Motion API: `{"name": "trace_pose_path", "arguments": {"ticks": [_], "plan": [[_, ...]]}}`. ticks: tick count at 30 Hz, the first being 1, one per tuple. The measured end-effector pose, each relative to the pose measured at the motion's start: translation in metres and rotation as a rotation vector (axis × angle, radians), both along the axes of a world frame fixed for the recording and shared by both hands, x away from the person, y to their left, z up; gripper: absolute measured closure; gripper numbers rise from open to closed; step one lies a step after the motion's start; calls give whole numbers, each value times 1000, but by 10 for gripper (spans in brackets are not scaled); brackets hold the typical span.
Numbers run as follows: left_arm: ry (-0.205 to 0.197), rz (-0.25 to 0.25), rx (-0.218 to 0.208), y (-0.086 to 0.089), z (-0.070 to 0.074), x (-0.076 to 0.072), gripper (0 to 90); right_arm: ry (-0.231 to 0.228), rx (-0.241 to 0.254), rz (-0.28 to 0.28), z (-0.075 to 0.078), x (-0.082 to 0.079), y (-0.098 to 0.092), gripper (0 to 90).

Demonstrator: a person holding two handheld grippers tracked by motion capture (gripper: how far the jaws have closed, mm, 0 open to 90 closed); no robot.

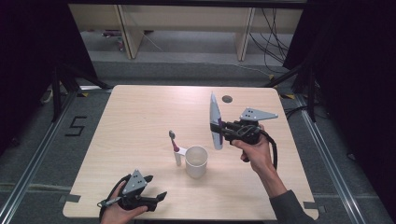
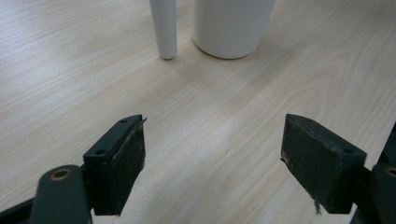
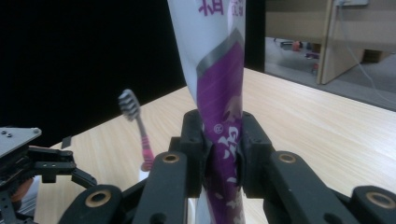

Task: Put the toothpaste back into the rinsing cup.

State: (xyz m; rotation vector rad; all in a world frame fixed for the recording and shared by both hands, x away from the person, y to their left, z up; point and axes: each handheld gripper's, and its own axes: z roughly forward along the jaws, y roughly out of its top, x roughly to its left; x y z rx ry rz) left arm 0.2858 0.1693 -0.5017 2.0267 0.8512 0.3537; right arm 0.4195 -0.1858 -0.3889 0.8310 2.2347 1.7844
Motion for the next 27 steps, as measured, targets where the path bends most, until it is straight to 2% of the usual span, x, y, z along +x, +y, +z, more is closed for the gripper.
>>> {"name": "trace_pose_path", "arguments": {"ticks": [1, 2, 4, 5, 7, 9, 11, 13, 14, 18, 20, 21, 23, 27], "plan": [[3, 2, -9, 0, 0, 0, 215, -18, -4, 13, 0, 0, 3, 755], [3, 1, -9, 0, 0, 0, 216, 8, 9, 16, 0, -2, 6, 755], [1, -4, 5, 1, 1, -1, 215, -1, 15, 25, 0, -2, 11, 755], [3, 5, -12, 0, 0, -1, 215, -13, 8, 35, 0, -1, 13, 755], [4, 5, -12, 0, 0, -1, 215, 15, 20, 38, 0, -4, 18, 755], [1, -4, 6, 1, 1, -1, 215, -4, 11, 49, 0, -3, 21, 755], [2, -3, -9, 0, 0, -1, 215, -10, 11, 56, -1, -3, 24, 755], [4, 4, -11, 0, 0, -1, 215, 9, 24, 62, -2, -5, 27, 755], [2, 2, -10, 0, 0, -1, 215, 3, 11, 69, -2, -5, 27, 755], [3, 5, -12, 0, 1, -1, 215, 6, 19, 84, -4, -9, 33, 755], [1, -10, 4, 1, 1, 0, 215, 23, 19, 88, -6, -11, 35, 754], [1, -4, -7, 0, 0, -1, 215, 11, 7, 89, -7, -10, 36, 754], [3, 5, -13, 0, 0, -1, 215, 17, 19, 106, -9, -11, 39, 754], [2, -10, 3, 1, 1, 0, 215, 19, 3, 123, -12, -13, 45, 754]]}}
